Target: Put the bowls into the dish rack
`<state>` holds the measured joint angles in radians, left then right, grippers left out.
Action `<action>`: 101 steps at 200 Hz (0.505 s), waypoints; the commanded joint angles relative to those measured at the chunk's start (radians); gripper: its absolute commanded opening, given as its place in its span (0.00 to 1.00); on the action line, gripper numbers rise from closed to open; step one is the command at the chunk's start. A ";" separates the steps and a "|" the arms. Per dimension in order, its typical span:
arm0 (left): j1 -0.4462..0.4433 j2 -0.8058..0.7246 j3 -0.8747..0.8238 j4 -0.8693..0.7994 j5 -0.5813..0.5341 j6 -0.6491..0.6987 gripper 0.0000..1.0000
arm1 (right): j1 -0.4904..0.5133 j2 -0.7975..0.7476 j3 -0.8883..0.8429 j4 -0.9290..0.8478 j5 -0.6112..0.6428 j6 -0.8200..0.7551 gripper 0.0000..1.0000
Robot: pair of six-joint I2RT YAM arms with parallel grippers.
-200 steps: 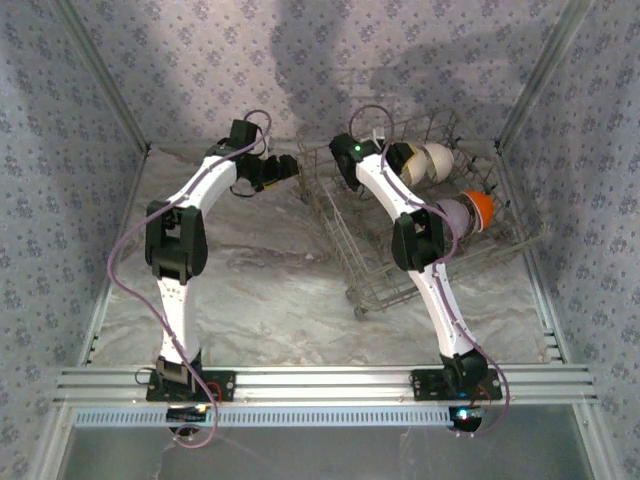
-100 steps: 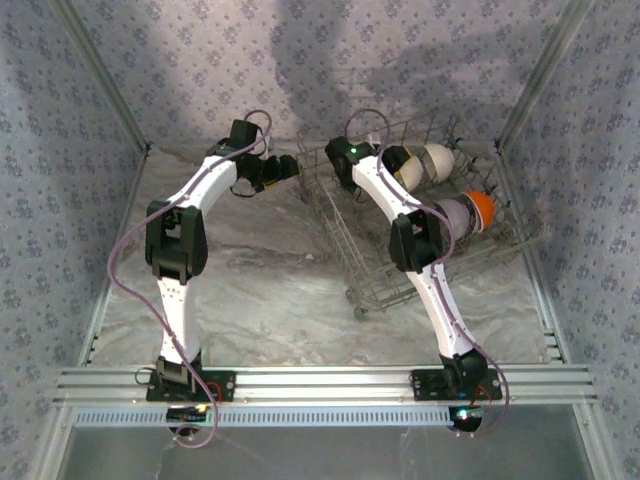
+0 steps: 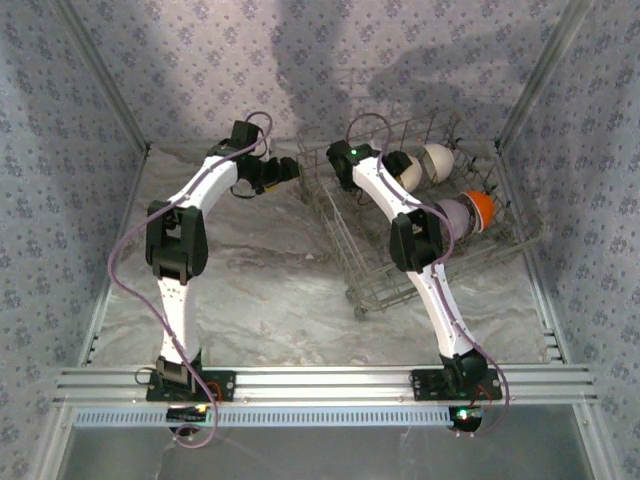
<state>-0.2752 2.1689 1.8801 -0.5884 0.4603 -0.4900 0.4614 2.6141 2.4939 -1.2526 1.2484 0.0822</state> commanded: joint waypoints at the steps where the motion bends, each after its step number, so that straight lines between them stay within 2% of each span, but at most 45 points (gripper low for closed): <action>1: -0.018 -0.012 0.024 -0.041 0.031 0.019 0.79 | -0.011 -0.043 -0.027 -0.022 -0.057 0.056 0.63; 57: -0.016 -0.018 0.047 -0.059 0.022 0.019 0.79 | -0.018 -0.116 -0.083 0.050 -0.126 0.025 0.81; 101: -0.016 -0.019 0.065 -0.083 0.012 0.030 0.79 | -0.027 -0.173 -0.126 0.088 -0.248 -0.020 0.92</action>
<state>-0.2825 2.1689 1.8957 -0.6388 0.4568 -0.4850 0.4294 2.5172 2.3943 -1.1969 1.0996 0.0887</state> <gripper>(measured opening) 0.790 0.911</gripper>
